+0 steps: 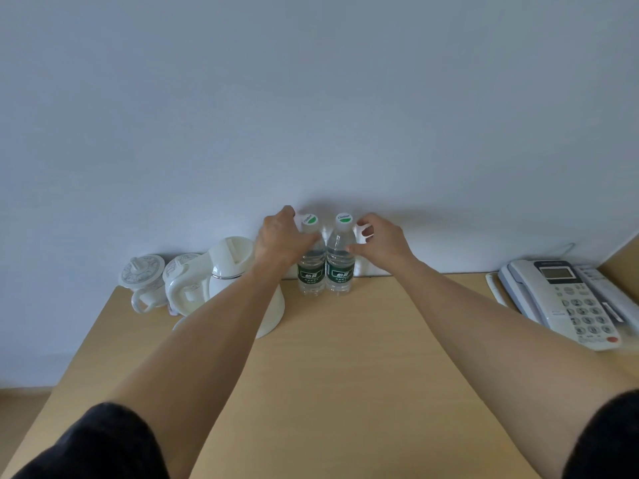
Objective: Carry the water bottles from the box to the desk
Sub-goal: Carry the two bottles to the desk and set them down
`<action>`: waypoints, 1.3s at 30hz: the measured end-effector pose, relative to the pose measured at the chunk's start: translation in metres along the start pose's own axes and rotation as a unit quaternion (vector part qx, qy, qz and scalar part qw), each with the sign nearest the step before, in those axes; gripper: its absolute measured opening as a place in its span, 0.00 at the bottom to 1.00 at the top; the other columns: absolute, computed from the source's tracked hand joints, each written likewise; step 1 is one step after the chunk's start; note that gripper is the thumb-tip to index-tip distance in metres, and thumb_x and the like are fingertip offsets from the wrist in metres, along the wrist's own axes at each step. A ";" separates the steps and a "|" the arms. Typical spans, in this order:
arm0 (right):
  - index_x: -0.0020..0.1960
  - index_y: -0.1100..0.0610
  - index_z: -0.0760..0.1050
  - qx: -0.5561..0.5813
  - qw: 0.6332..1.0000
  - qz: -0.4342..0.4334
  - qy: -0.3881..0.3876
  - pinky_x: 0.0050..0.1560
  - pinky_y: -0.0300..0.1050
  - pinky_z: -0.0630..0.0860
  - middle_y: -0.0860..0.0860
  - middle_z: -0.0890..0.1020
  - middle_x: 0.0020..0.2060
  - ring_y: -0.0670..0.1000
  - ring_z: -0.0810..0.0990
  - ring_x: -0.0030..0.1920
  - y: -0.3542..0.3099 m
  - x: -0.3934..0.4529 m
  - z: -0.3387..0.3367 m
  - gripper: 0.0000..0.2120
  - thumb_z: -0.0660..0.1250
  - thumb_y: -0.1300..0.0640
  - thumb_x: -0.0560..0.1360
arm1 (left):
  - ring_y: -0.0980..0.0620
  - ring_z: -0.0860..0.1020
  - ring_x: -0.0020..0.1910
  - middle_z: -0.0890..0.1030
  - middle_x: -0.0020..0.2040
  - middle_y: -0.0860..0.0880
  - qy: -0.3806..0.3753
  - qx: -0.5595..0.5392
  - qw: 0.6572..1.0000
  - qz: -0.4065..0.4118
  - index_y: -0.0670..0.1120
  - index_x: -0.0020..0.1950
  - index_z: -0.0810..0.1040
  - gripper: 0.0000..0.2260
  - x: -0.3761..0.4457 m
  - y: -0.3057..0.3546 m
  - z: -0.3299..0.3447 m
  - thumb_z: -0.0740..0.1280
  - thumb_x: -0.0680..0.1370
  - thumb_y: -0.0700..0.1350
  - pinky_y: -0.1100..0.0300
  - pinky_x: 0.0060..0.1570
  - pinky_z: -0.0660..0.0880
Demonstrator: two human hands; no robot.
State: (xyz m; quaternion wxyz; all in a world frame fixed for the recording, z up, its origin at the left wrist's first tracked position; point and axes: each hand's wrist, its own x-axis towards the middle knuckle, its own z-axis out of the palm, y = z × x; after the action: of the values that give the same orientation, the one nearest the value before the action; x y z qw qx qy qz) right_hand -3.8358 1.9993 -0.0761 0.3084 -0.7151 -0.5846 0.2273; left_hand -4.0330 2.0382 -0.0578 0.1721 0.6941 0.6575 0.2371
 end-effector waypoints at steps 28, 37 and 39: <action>0.67 0.54 0.72 -0.074 0.957 0.193 0.203 0.47 0.45 0.70 0.51 0.80 0.53 0.52 0.76 0.50 0.118 -0.220 -0.214 0.21 0.67 0.45 0.78 | 0.44 0.70 0.68 0.75 0.67 0.47 -0.083 0.174 0.892 0.409 0.50 0.72 0.71 0.23 -0.173 0.274 0.069 0.60 0.81 0.60 0.50 0.66 0.66; 0.70 0.50 0.71 -0.092 0.895 0.340 0.275 0.52 0.47 0.73 0.53 0.79 0.63 0.57 0.77 0.63 0.216 -0.406 -0.326 0.26 0.66 0.40 0.77 | 0.42 0.72 0.64 0.77 0.63 0.45 -0.161 0.144 0.826 0.520 0.50 0.69 0.74 0.22 -0.349 0.409 0.143 0.59 0.81 0.61 0.46 0.63 0.68; 0.71 0.52 0.71 -0.099 0.876 0.369 0.293 0.60 0.49 0.73 0.55 0.78 0.65 0.58 0.75 0.65 0.235 -0.452 -0.347 0.27 0.66 0.40 0.77 | 0.42 0.72 0.66 0.77 0.65 0.45 -0.172 0.144 0.808 0.545 0.50 0.70 0.73 0.23 -0.391 0.437 0.159 0.58 0.81 0.62 0.45 0.64 0.68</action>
State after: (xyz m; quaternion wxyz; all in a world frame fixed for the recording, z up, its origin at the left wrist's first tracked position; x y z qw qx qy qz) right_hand -3.5310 1.4676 -0.0129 0.2873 -0.9396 -0.1803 0.0455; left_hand -3.5910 1.6274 0.0109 0.0225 0.9848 0.1570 0.0714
